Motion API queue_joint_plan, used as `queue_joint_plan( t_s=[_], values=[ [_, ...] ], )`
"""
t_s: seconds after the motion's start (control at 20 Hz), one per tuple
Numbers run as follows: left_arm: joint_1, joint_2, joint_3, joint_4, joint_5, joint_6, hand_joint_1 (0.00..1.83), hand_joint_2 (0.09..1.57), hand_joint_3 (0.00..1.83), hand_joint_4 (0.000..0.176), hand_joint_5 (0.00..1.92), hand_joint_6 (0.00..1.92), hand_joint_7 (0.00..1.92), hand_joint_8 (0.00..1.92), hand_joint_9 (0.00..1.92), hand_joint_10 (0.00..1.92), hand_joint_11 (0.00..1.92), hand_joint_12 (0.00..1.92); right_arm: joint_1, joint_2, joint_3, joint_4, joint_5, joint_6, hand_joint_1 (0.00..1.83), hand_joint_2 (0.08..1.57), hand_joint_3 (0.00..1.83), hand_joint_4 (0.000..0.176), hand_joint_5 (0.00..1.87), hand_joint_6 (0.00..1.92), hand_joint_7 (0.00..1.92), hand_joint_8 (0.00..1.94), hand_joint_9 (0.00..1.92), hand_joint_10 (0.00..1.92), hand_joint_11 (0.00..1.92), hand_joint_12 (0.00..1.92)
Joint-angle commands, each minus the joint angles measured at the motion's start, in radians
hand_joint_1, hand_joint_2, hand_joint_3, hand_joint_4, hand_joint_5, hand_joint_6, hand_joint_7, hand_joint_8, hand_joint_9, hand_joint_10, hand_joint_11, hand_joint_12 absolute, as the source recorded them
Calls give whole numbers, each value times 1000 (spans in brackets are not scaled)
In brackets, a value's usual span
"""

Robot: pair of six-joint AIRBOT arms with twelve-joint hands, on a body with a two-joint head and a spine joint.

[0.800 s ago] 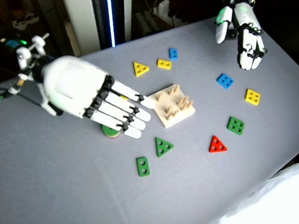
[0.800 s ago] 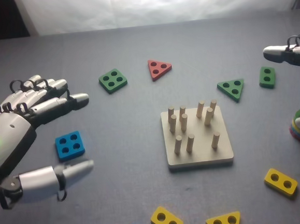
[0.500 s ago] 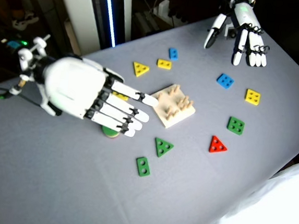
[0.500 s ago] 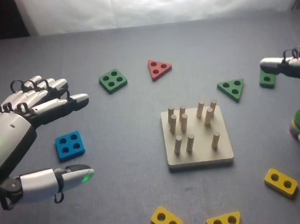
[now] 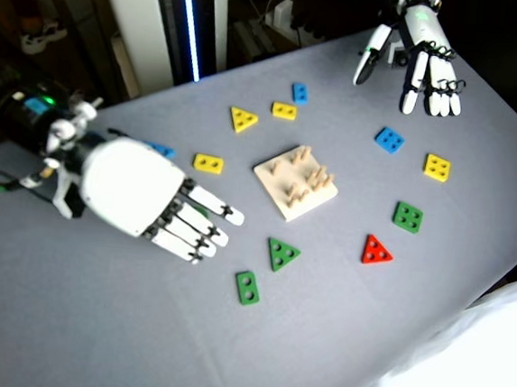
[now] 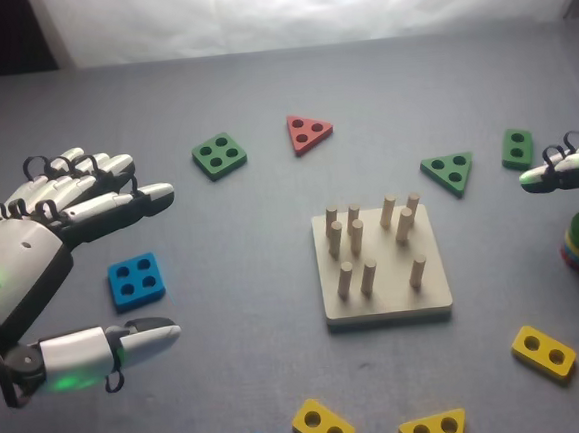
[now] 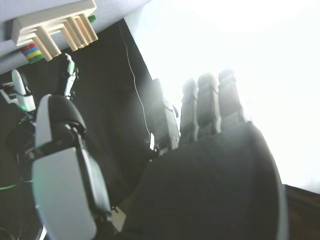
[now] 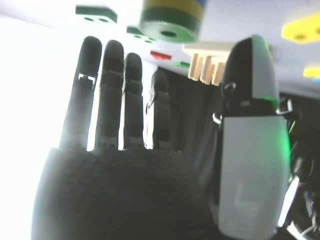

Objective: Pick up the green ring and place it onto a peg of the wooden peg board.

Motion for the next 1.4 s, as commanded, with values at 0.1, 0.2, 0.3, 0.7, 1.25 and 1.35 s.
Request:
queue_joint_plan(
  t_s=[0.1,0.2,0.3,0.7,1.25,1.35],
  values=[
    [-8,-5,-3,22,-123,-9,866,943,4,90,487,8,187,4,105,6,31,20,9,-6,15,17,51,-12,1105,946,0,81,517,4,538,5,716,20,426,1094],
    [-8,-6,-4,22,-123,-9,835,951,6,84,490,6,192,4,107,5,46,30,12,-17,27,18,33,-12,1125,959,1,49,548,3,577,5,763,19,463,1061],
    [-8,-6,-4,22,-123,-10,827,949,4,95,485,3,194,4,118,8,49,34,20,-24,33,18,24,-13,1123,963,2,49,590,5,644,9,761,5,427,993],
    [-8,-7,-5,21,-123,-10,802,950,2,98,495,1,212,5,135,10,53,57,28,-34,32,14,18,-20,1092,960,0,30,663,2,758,8,978,43,693,1092],
    [-8,-7,-6,22,-122,-12,686,935,3,122,470,3,247,4,164,3,1,226,38,-35,33,6,18,-20,1277,1021,1,0,1148,606,1270,619,1384,266,964,1160],
    [-8,-8,-6,22,-122,-13,712,940,2,96,482,2,278,5,187,6,0,201,52,-35,28,-7,19,-20,1373,1020,0,0,1124,684,1336,181,1199,820,995,1177]
  ],
)
